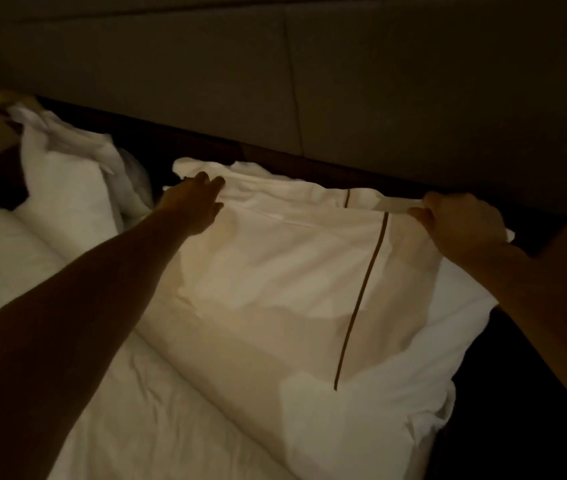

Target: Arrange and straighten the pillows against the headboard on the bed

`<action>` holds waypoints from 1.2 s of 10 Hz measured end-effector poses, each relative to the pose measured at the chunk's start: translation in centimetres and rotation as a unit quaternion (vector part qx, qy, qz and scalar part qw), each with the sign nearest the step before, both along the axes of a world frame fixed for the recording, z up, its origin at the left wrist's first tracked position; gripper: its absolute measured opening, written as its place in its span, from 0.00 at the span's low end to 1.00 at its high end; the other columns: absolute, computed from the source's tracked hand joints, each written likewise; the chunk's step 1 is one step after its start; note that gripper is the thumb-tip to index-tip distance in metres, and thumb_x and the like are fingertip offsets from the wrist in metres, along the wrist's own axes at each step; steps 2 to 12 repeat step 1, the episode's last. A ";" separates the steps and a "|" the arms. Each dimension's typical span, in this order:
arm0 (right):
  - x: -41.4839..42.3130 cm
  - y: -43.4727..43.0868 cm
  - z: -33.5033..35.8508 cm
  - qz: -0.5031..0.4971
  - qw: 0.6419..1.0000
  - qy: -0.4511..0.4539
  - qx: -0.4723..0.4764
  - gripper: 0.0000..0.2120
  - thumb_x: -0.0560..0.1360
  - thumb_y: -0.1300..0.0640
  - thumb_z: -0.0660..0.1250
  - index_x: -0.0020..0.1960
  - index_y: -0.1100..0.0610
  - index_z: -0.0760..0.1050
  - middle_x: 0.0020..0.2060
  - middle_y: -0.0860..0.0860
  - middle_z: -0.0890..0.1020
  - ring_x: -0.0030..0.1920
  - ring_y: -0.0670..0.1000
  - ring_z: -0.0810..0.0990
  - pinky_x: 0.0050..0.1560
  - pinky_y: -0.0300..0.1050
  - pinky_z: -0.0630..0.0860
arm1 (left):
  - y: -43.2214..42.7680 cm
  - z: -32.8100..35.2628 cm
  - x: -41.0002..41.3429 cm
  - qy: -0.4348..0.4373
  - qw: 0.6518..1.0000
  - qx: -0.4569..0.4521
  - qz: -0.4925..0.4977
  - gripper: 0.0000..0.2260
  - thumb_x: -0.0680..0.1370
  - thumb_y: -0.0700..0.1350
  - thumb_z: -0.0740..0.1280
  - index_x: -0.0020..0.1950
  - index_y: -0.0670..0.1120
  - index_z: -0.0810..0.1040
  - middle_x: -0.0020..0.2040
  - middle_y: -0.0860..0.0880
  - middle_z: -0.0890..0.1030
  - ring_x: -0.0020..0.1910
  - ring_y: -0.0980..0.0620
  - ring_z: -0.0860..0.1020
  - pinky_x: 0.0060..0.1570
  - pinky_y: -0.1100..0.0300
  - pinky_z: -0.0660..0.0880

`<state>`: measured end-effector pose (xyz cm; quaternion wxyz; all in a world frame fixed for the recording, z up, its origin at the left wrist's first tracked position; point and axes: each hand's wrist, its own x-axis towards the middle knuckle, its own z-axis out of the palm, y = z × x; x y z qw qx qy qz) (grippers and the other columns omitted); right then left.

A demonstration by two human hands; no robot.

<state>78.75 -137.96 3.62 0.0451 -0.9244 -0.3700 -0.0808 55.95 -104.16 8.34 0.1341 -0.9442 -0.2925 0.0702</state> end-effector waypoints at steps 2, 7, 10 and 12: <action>-2.9 -1.0 3.3 0.019 0.997 -0.025 0.064 0.14 0.80 0.51 0.61 0.51 0.63 0.74 0.42 0.63 0.78 0.44 0.64 0.78 0.44 0.58 0.78 | -2.6 2.3 -6.8 0.008 0.999 0.003 0.041 0.22 0.82 0.53 0.59 0.74 0.47 0.63 0.71 0.40 0.68 0.67 0.38 0.71 0.61 0.42 0.74; -2.9 -1.0 3.3 0.019 0.997 -0.025 0.064 0.14 0.80 0.51 0.61 0.51 0.63 0.74 0.42 0.63 0.78 0.44 0.64 0.78 0.44 0.58 0.78 | -2.6 2.3 -6.8 0.008 0.999 0.003 0.041 0.22 0.82 0.53 0.59 0.74 0.47 0.63 0.71 0.40 0.68 0.67 0.38 0.71 0.61 0.42 0.74; -2.9 -1.0 3.3 0.019 0.997 -0.025 0.064 0.14 0.80 0.51 0.61 0.51 0.63 0.74 0.42 0.63 0.78 0.44 0.64 0.78 0.44 0.58 0.78 | -2.6 2.3 -6.8 0.008 0.999 0.003 0.041 0.22 0.82 0.53 0.59 0.74 0.47 0.63 0.71 0.40 0.68 0.67 0.38 0.71 0.61 0.42 0.74; -2.9 -1.0 3.3 0.019 0.997 -0.025 0.064 0.14 0.80 0.51 0.61 0.51 0.63 0.74 0.42 0.63 0.78 0.44 0.64 0.78 0.44 0.58 0.78 | -2.6 2.3 -6.8 0.008 0.999 0.003 0.041 0.22 0.82 0.53 0.59 0.74 0.47 0.63 0.71 0.40 0.68 0.67 0.38 0.71 0.61 0.42 0.74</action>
